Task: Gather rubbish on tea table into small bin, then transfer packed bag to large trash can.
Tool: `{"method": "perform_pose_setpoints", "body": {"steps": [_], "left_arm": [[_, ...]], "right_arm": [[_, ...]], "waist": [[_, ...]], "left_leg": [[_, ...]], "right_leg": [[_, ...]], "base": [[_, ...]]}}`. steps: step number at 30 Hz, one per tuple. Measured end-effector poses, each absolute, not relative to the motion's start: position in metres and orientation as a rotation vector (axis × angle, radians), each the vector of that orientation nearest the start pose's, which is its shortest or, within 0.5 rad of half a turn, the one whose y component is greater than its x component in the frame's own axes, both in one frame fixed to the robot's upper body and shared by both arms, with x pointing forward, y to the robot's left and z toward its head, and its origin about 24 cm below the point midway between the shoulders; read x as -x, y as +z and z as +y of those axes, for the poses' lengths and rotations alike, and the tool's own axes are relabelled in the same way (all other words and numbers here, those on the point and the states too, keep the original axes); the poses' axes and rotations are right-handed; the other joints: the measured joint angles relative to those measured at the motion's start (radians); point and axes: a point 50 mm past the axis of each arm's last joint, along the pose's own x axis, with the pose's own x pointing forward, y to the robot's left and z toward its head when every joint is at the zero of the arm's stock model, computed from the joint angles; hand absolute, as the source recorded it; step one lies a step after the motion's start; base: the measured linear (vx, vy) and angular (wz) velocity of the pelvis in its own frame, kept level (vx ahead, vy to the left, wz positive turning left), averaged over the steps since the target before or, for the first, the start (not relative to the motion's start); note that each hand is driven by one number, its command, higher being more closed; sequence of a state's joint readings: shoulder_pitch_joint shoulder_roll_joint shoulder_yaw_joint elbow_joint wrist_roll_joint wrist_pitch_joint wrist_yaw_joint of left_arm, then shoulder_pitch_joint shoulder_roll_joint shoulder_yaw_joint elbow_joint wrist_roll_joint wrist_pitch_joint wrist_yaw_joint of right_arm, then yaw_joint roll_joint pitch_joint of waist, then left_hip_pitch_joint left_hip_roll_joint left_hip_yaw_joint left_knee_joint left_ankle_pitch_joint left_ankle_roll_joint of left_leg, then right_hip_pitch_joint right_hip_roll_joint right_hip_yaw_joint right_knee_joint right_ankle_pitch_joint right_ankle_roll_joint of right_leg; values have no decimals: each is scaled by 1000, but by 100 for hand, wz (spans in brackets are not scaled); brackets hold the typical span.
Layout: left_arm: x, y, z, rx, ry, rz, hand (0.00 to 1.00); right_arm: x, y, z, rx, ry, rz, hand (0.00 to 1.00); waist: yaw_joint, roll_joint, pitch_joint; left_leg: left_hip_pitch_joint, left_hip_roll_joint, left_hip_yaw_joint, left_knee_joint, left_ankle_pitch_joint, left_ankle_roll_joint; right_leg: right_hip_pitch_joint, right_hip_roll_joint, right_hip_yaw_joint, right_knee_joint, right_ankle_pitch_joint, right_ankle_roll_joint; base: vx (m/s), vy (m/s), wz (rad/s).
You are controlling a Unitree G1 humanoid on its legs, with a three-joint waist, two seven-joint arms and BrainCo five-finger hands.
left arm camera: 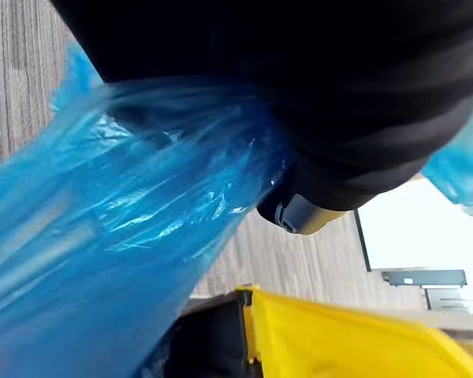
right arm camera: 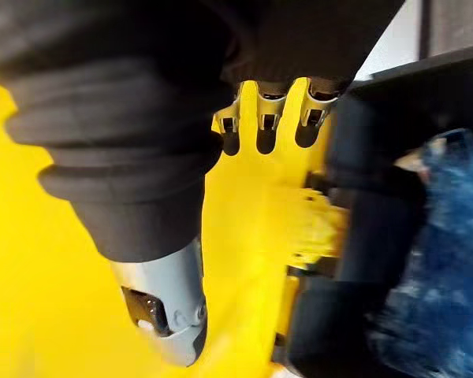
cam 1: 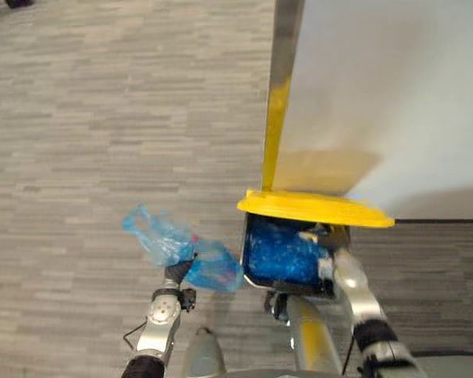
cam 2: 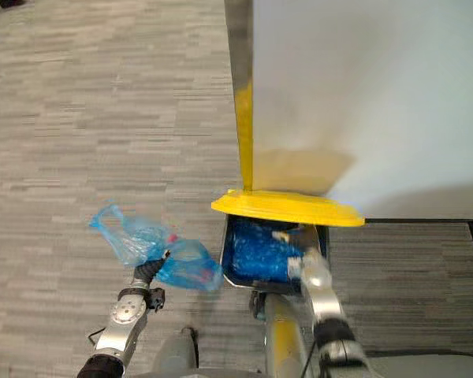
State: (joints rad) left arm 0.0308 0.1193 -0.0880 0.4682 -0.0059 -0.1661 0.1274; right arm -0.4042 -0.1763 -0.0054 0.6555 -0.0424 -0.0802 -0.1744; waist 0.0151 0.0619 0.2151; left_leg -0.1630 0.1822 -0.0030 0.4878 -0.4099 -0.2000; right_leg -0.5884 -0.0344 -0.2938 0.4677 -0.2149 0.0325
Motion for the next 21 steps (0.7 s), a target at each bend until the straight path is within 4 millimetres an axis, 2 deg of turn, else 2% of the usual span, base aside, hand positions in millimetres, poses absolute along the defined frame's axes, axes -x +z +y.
{"method": "perform_pose_setpoints", "body": {"steps": [2, 3, 5, 6, 7, 8, 9, 10, 12, 13, 14, 15, 16, 17, 18, 19, 20, 21], "left_arm": [[-223, -51, 170, -143, 62, 312, 100], [-229, -46, 172, -152, 62, 280, 100], [-229, -45, 172, -152, 63, 268, 100], [-228, -45, 171, -152, 59, 268, 100], [-229, -45, 164, -152, 30, 264, 100], [-232, -40, 160, -140, 12, 243, 100], [-235, -37, 158, -142, -1, 229, 100], [-241, -27, 148, -111, -20, 180, 100], [-247, -6, 133, -73, -77, 81, 100], [-250, -1, 128, -65, -95, 58, 100], [-256, 11, 115, -48, -157, 6, 100], [-262, 27, 101, -26, -220, -59, 100], [-262, 33, 95, -20, -242, -84, 100], [-261, 50, 81, 8, -317, -161, 100], [-260, 57, 76, 20, -341, -192, 100], [-259, 70, 63, 44, -401, -249, 100], [-259, 75, 55, 43, -440, -273, 100], [-261, 87, 41, 33, -511, -322, 100]], "right_arm": [[-339, 38, -197, 313, -150, 115, 0], [-353, 58, -209, 356, -174, 82, 0], [-372, 91, -215, 431, -176, 20, 0], [-376, 101, -215, 450, -174, -5, 0], [-385, 125, -215, 485, -173, -65, 0], [-389, 140, -216, 508, -178, -99, 0], [-390, 145, -220, 523, -184, -109, 0], [-392, 156, -224, 547, -193, -126, 0], [-396, 166, -217, 562, -174, -155, 0], [-397, 167, -215, 565, -170, -159, 0], [-397, 168, -217, 570, -174, -155, 0], [-399, 171, -215, 574, -171, -160, 0], [-400, 173, -214, 577, -167, -162, 0], [-401, 174, -210, 593, -150, -164, 0], [-401, 175, -208, 598, -141, -166, 0], [-402, 178, -208, 599, -136, -173, 0], [-403, 180, -207, 599, -137, -177, 0], [-404, 189, -209, 603, -145, -198, 0]], "waist": [[-2, 22, 11], [2, 26, 22], [5, 31, 27], [4, 35, 30], [7, 48, 39], [0, 53, 56], [-19, 47, 64], [-22, 57, 74], [-2, 63, 81], [-4, 67, 87], [-17, 70, 103], [-20, 57, 122], [-21, 59, 124], [-25, 64, 132], [-27, 64, 136], [-28, 64, 144], [-28, 67, 146], [-29, 82, 162]], "left_leg": [[-1, -13, 4, -26, 0, 1], [-16, -12, 2, -43, -7, 45], [-36, -19, 3, -62, -1, 53], [-38, -19, 3, -71, 3, 59], [-42, -13, -7, -100, 6, 65], [-41, -6, -11, -100, 8, 62], [-45, -16, -25, -97, 16, 46], [-67, -21, -51, -55, 22, 21], [-51, -24, -60, -26, 22, 21], [-35, -25, -60, -29, 21, 23], [-4, -23, -51, -57, 2, 53], [3, -25, -52, -58, -2, 51], [0, -26, -51, -50, -2, 50], [-14, -28, -50, -13, -4, 51], [-20, -27, -48, 0, -5, 53], [-37, -22, -49, 3, -14, 59], [-44, -17, -51, 0, -14, 62], [-51, 0, -53, -10, -14, 62]], "right_leg": [[0, 10, -29, -11, 10, -19], [-10, 12, -40, -18, 13, -19], [-13, 14, -39, -59, 40, -15], [-12, 16, -39, -70, 46, -5], [-13, 23, -37, -89, 66, 26], [-53, 26, 54, 30, 90, -69], [-44, 26, 137, 28, 69, -80], [-34, 37, 124, -12, 64, -52], [-30, 54, 80, -61, 85, -39], [-24, 57, 68, -63, 91, -37], [-11, 58, 51, -63, 97, -49], [0, 53, 49, -70, 102, -53], [1, 53, 47, -73, 103, -52], [4, 53, 46, -77, 105, -51], [4, 52, 45, -78, 109, -49], [4, 51, 38, -88, 119, -34], [5, 51, 31, -98, 121, -17], [-17, 48, 57, -33, 114, -43]], "base": [[-91, -87, 27], [-128, -54, 23], [-158, -68, 8], [-151, -76, -2], [-59, -91, 17], [-43, -106, 46], [45, -128, 65], [48, -113, 33], [37, -78, -12], [11, -29, 18], [-37, -25, 33], [-67, -29, 30], [-128, -11, 3], [-158, 6, -5], [-167, 8, -13], [-191, -5, -10], [-148, -34, 3], [-114, -98, 63]]}}
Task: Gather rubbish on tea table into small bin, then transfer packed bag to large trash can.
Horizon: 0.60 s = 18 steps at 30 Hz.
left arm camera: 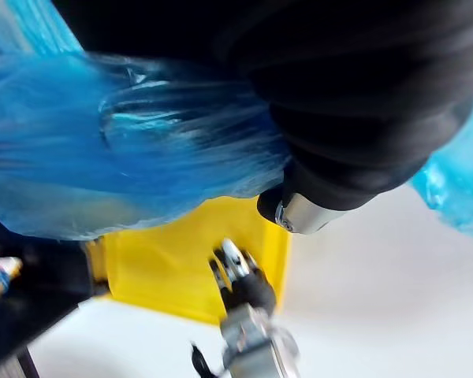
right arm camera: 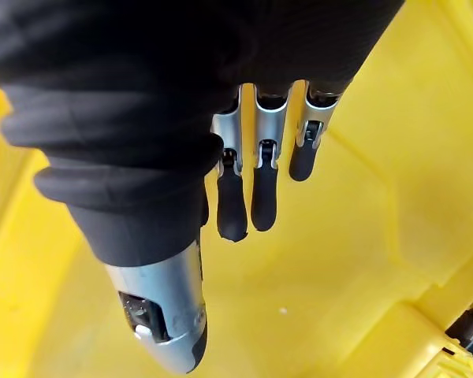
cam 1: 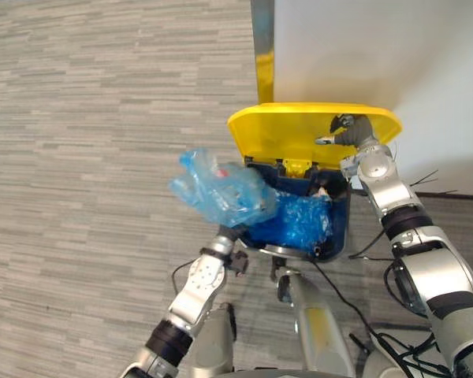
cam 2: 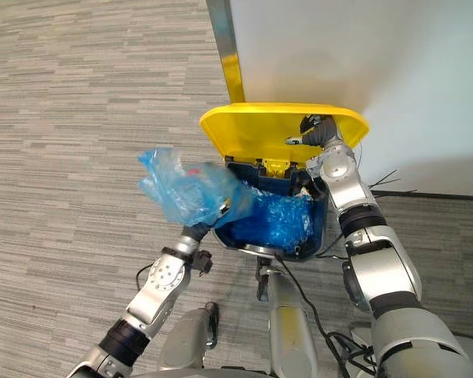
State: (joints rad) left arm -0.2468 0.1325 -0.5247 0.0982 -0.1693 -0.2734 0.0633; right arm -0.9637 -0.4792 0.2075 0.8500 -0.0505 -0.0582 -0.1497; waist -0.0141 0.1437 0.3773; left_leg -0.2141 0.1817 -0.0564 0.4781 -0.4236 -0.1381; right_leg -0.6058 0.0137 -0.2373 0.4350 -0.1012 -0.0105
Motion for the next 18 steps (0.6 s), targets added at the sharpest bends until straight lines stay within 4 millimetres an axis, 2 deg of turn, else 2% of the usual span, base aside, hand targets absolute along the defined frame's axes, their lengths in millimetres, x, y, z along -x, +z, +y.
{"method": "perform_pose_setpoints", "body": {"steps": [1, 2, 4, 5, 7, 9, 10, 12, 13, 15, 18], "left_arm": [[-262, 100, 27, 34, -573, -367, 100], [-263, 112, 16, 60, -603, -409, 100], [-267, 131, 2, 65, -640, -475, 100], [-270, 140, -4, 52, -660, -504, 100], [-277, 145, -10, 22, -662, -514, 100], [-286, 142, -13, -16, -636, -497, 100], [-302, 128, -11, -99, -586, -434, 100], [-309, 117, -9, -154, -563, -386, 100], [-317, 103, -5, -228, -534, -324, 100], [-325, 92, 0, -273, -490, -259, 100], [-339, 92, 5, -322, -419, -221, 100]], "right_arm": [[-404, 196, -212, 609, -158, -214, 0], [-406, 208, -209, 612, -157, -243, 0], [-408, 221, -204, 610, -152, -279, 0], [-408, 223, -202, 607, -147, -288, 0], [-409, 227, -199, 606, -135, -297, 0], [-409, 229, -194, 618, -116, -305, 0], [-409, 235, -188, 627, -103, -329, 0], [-408, 242, -185, 626, -97, -360, 0], [-405, 251, -179, 623, -85, -406, 0], [-401, 263, -171, 619, -68, -469, 0], [-395, 280, -159, 613, -46, -555, 0]], "waist": [[-39, -20, 16], [-37, -6, 25], [-32, -4, 32], [-34, -22, 43], [-42, -27, 56], [-49, -32, 64], [-60, -38, 80], [-65, -41, 96], [-66, -51, 108], [-71, -63, 116], [-79, -78, 132]], "left_leg": [[1, -23, -12, -10, 13, -24], [-14, -22, -24, 4, 17, -43], [1, -22, -23, 13, 16, -39], [5, -22, -21, 5, 12, -35], [8, -23, -18, 11, 14, -39], [6, -25, -5, 18, 14, -39], [-9, -25, 8, 32, 14, -40], [-20, -25, 15, 44, 13, -38], [-41, -25, 23, 52, 9, -31], [-79, -24, 37, 65, 8, -30], [-134, -15, 56, 109, 5, -32]], "right_leg": [[17, -24, 120, 31, 4, -15], [13, -12, 101, 3, 11, -7], [-7, 4, 88, 0, 27, -1], [-11, 4, 88, 5, 34, -12], [-11, 4, 89, 8, 41, -22], [-12, 4, 97, 4, 39, -15], [-15, 3, 104, -7, 51, 3], [-18, 1, 105, -15, 60, 16], [-36, -1, 107, -25, 76, 29], [-68, 2, 113, -37, 93, 23], [-114, 6, 112, -38, 105, 18]], "base": [[-22, -114, 65], [18, -103, 46], [61, -55, -14], [51, -49, -7], [-10, -28, -5], [-67, 7, -11], [-90, 27, -11], [-98, 32, -16], [-76, 22, -19], [-57, 0, -18], [-3, -12, -15]]}}
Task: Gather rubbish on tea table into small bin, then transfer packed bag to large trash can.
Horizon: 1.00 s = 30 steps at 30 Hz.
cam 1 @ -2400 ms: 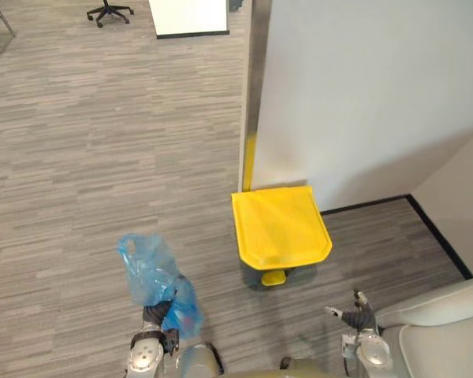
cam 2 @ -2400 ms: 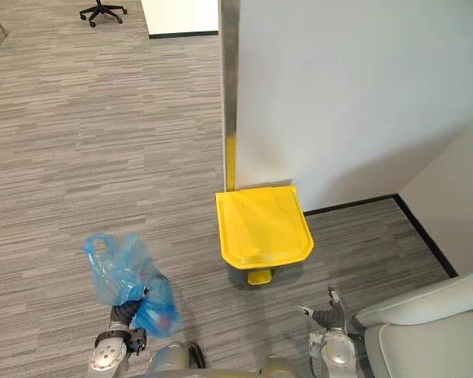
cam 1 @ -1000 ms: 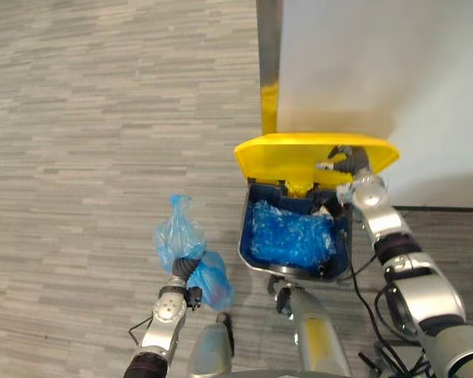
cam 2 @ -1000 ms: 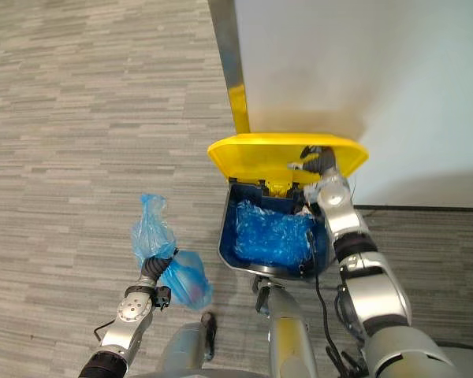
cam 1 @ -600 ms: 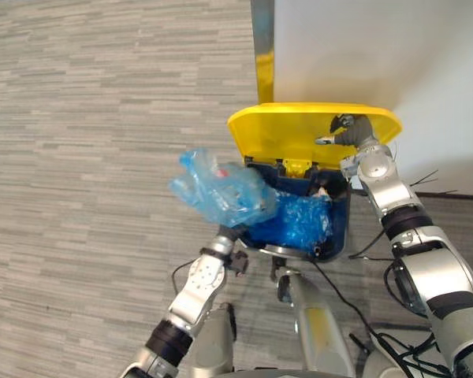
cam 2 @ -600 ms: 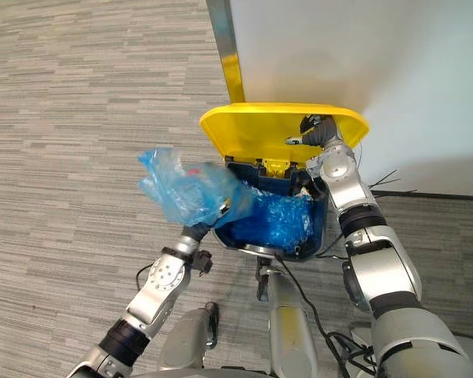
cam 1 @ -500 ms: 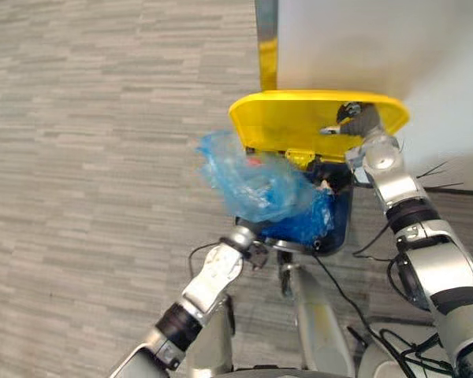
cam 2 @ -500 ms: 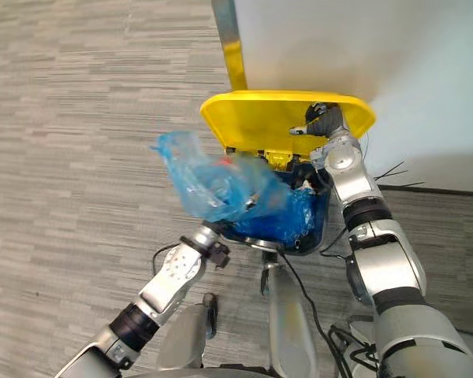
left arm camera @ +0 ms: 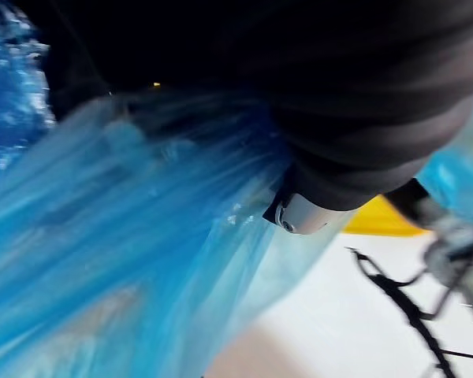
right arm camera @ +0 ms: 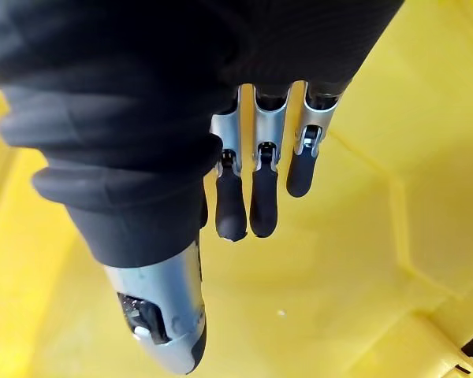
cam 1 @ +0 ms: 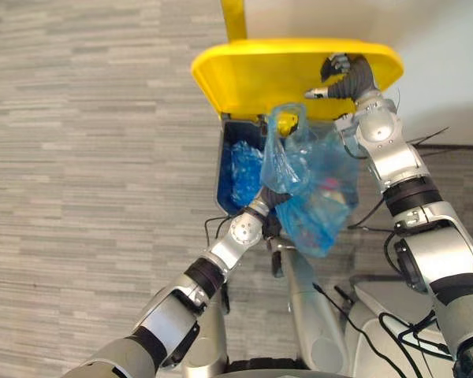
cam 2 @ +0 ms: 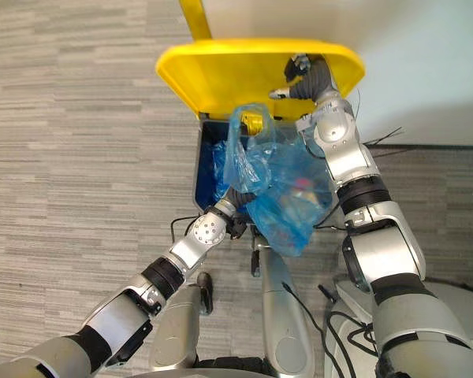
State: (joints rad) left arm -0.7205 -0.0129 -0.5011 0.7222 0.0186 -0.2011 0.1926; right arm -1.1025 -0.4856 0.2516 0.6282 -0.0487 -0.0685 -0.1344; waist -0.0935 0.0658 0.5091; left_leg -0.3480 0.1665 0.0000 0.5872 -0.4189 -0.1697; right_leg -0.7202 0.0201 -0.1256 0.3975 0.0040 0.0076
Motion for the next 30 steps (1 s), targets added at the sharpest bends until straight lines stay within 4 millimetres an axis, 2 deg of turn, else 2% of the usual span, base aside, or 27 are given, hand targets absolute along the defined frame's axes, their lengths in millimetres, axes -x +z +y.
{"method": "perform_pose_setpoints", "body": {"steps": [2, 6, 11, 15, 21, 24, 26, 30], "left_arm": [[-349, 103, 7, -325, -356, -235, 100], [-355, 106, 11, -313, -277, -227, 100], [-357, 103, 17, -288, -193, -200, 100], [-357, 105, 20, -245, -154, -196, 100], [-356, 133, 20, -139, -115, -289, 100], [-355, 146, 24, -92, -81, -338, 100], [-353, 164, 29, -69, -61, -420, 100], [-352, 180, 34, -24, -55, -489, 100]], "right_arm": [[-388, 290, -147, 596, -21, -626, 0], [-376, 296, -123, 566, 32, -724, 0], [-369, 280, -108, 500, 68, -740, 0], [-369, 275, -108, 482, 55, -732, 0], [-366, 265, -108, 423, 45, -718, 0], [-366, 254, -109, 396, 33, -691, 0], [-365, 245, -115, 375, 13, -666, 0], [-365, 238, -127, 366, -22, -639, 0]], "waist": [[0, -14, 9], [0, -27, 17], [9, -28, 17], [17, -31, 16], [18, -44, 9], [21, -63, -2], [27, -89, -17], [24, -98, -22]], "left_leg": [[-43, 28, 37, 45, -18, -8], [-78, 54, 91, 84, -42, -7], [-91, 80, 134, 93, -42, -8], [-91, 81, 148, 93, -41, -8], [-77, 76, 155, 90, -40, -9], [-48, 71, 156, 70, -39, -10], [-39, 64, 154, 48, -31, -15], [-19, 45, 140, 3, -4, -15]], "right_leg": [[-35, 12, 0, 2, 9, -6], [-77, 14, 2, 21, 15, -10], [-92, 9, 1, 24, 21, -20], [-95, -11, -2, 40, 19, -20], [-82, -38, -7, 60, 9, -5], [-63, -40, -4, 61, 5, -3], [-63, -43, -2, 61, 1, -8], [-51, -58, -6, 62, -5, -12]], "base": [[16, -11, -30], [21, 14, -29], [37, 13, -1], [24, 29, 12], [21, 41, 10], [48, 27, 2], [53, 6, 5], [56, -2, 15]]}}
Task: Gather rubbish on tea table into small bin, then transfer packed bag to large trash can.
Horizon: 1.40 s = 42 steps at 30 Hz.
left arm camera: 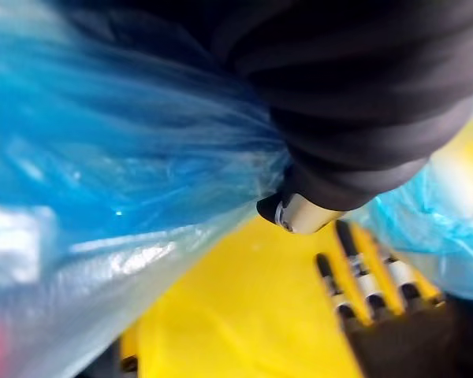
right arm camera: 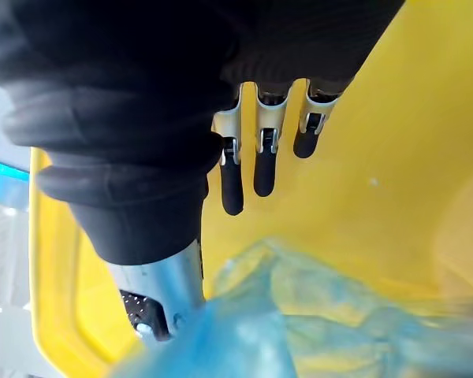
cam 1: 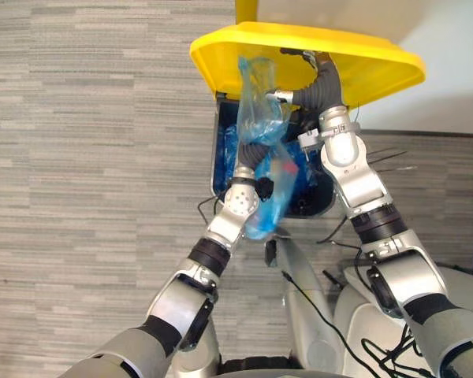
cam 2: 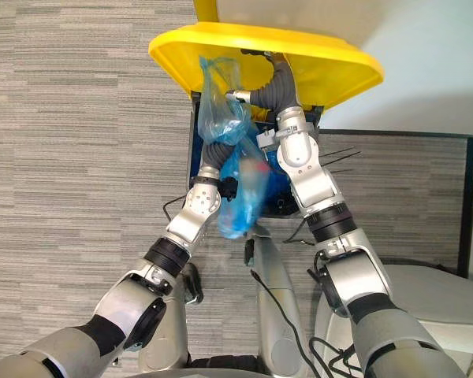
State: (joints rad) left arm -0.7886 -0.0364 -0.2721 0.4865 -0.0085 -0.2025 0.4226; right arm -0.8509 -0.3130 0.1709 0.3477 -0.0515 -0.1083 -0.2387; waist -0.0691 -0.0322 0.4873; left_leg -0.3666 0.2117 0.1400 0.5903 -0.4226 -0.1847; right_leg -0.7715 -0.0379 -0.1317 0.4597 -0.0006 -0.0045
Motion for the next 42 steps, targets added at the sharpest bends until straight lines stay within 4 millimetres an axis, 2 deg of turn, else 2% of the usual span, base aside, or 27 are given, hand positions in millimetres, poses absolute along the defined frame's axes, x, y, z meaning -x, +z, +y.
{"method": "perform_pose_setpoints", "body": {"steps": [3, 6, 9, 10, 13, 16, 17, 25, 27, 31, 33, 36, 39, 40, 41, 42], "left_arm": [[-352, 184, 37, -31, -56, -512, 100], [-354, 178, 39, -73, -71, -496, 100], [-364, 159, 41, -187, -111, -420, 100], [-367, 144, 44, -235, -124, -359, 100], [-370, 120, 48, -326, -159, -264, 100], [-371, 111, 50, -348, -171, -209, 100], [-371, 112, 49, -347, -172, -210, 0], [-370, 112, 38, -310, -172, -192, 0], [-371, 112, 33, -347, -165, -170, 0], [-373, 103, 34, -440, -163, -112, 0], [-374, 103, 36, -468, -169, -106, 0], [-374, 101, 38, -486, -168, -100, 0], [-370, 92, 39, -488, -183, -70, 0], [-365, 80, 41, -489, -186, -43, 0], [-363, 74, 45, -492, -184, -27, 0], [-357, 58, 55, -505, -175, 16, 0]], "right_arm": [[-366, 238, -132, 376, -34, -634, 0], [-370, 233, -135, 386, -35, -605, 0], [-374, 222, -135, 422, -23, -559, 0], [-376, 218, -131, 448, 4, -544, 0], [-375, 215, -125, 469, 38, -539, 0], [-376, 220, -124, 467, 37, -552, 0], [-376, 221, -124, 467, 37, -555, 0], [-374, 228, -116, 434, 47, -580, 0], [-371, 232, -110, 418, 60, -605, 0], [-368, 237, -105, 403, 81, -628, 0], [-362, 247, -102, 393, 94, -674, 0], [-359, 250, -103, 410, 94, -697, 0], [-358, 228, -117, 413, 67, -634, 0], [-357, 208, -126, 413, 51, -571, 0], [-356, 199, -129, 416, 48, -544, 0], [-353, 180, -134, 432, 49, -489, 0]], "waist": [[1, 0, 0], [-1, 0, 0], [-5, 0, 0], [-9, 0, 0], [-25, 0, 0], [-27, 0, 0], [-26, 0, 0], [-27, 1, 0], [-26, 1, 0], [-26, 1, 0], [-25, 1, 0], [-26, 1, 0], [-27, 3, -1], [-25, 2, -2], [-25, 2, -2], [-18, 4, -9]], "left_leg": [[19, -12, -5, -27, 15, 2], [20, -19, -11, -34, 16, 4], [18, -20, -16, -35, 17, 1], [16, -20, -17, -37, 18, 0], [9, -18, -15, -43, 20, -3], [-4, -19, 3, -48, 22, -7], [-8, -18, 6, -48, 22, -7], [-18, -5, 46, -29, 8, 14], [-32, -4, 49, -15, 3, 21], [-32, -3, 49, -10, 3, 22], [-31, -3, 48, 3, 2, 22], [-20, -4, 47, 14, 2, 22], [-1, 1, 26, 46, 0, 24], [16, -9, 6, 46, 0, 24], [25, -12, -1, 44, 1, 24], [45, -17, -13, 43, 1, 23]], "right_leg": [[10, -4, 21, 0, 0, 0], [10, -8, 22, -1, 0, 0], [13, -8, 20, -9, 0, 0], [13, -6, 20, -14, 1, -1], [8, 1, 22, -31, 8, -5], [-17, 4, 31, -31, 12, -9], [-22, 5, 33, -31, 13, -10], [-45, 20, 53, -29, 13, -10], [-56, 20, 56, -25, 13, -10], [-56, 18, 55, -20, 13, -10], [-55, 14, 53, -10, 12, -10], [-37, 0, 42, -6, 12, -10], [15, -22, 15, -1, 8, -5], [47, -39, 0, -4, 6, -3], [61, -44, -4, -8, 6, -2], [88, -50, -12, -16, 4, 1]], "base": [[42, 10, 9], [6, -5, 5], [-3, -12, 3], [0, 0, 0], [45, -3, -7], [60, 5, -12], [79, 9, -13], [71, 25, -11], [18, 16, -2], [0, 0, 0], [10, 7, 2], [2, 13, 16], [-48, 39, 34], [-87, 52, 38], [-96, 58, 41], [-48, 41, 22]]}}
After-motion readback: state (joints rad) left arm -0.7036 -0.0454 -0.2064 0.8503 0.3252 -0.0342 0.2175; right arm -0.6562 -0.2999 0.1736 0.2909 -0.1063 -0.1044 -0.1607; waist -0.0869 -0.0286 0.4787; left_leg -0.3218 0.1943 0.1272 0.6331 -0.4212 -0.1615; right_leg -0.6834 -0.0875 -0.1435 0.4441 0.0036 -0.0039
